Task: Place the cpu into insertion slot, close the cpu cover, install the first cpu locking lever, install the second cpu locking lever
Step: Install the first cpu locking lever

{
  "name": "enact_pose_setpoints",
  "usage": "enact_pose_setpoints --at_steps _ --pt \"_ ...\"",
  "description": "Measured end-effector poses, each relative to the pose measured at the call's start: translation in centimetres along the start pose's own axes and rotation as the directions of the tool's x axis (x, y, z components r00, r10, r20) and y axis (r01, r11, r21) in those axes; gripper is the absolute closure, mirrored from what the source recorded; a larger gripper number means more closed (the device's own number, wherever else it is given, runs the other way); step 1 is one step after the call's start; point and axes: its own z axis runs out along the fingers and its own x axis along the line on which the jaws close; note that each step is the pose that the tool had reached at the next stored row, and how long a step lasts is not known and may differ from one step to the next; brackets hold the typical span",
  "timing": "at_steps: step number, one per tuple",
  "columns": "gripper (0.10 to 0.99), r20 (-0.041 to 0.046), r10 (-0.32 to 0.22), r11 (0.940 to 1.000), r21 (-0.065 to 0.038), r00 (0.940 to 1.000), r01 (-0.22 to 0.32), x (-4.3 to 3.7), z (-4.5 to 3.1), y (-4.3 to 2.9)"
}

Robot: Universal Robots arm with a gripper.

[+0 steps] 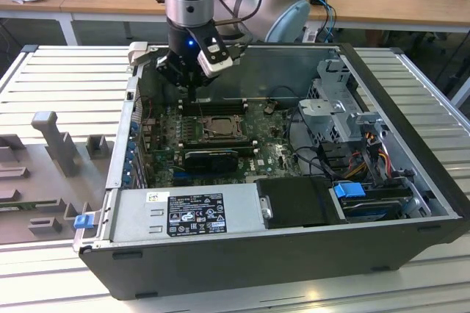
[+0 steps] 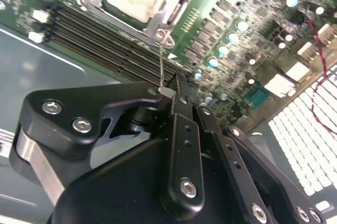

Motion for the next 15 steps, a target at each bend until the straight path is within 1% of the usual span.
enact_pose_setpoints --at_steps 2,6,8,9,10,11,13,14,15 --pt "0.98 0.0001 0.0 1.0 0.0 1.0 0.0 -0.85 -0.01 -0.01" --pt "0.98 0.0 0.0 1.0 0.0 1.0 0.0 -2.11 -0.01 -0.02" --pt "0.98 0.0001 0.0 1.0 -0.002 1.0 0.0 -2.31 0.02 -0.03" --pt "0.98 0.0002 0.0 1.0 -0.007 1.0 0.0 -2.32 0.07 -0.03" --pt "0.98 0.0008 0.0 0.9992 -0.039 1.0 0.0 -2.32 0.13 -0.08" --pt "0.98 0.002 0.0 0.9985 -0.055 1.0 0.001 -2.32 0.29 -0.19" --pt "0.98 0.0028 0.0 0.9984 -0.056 1.0 0.001 -2.37 0.61 -0.23" --pt "0.98 0.0028 -0.001 0.9979 -0.065 1.0 0.001 -2.38 0.68 -0.27" --pt "0.98 0.0031 -0.001 0.9975 -0.071 1.0 0.001 -2.47 0.96 -0.29"
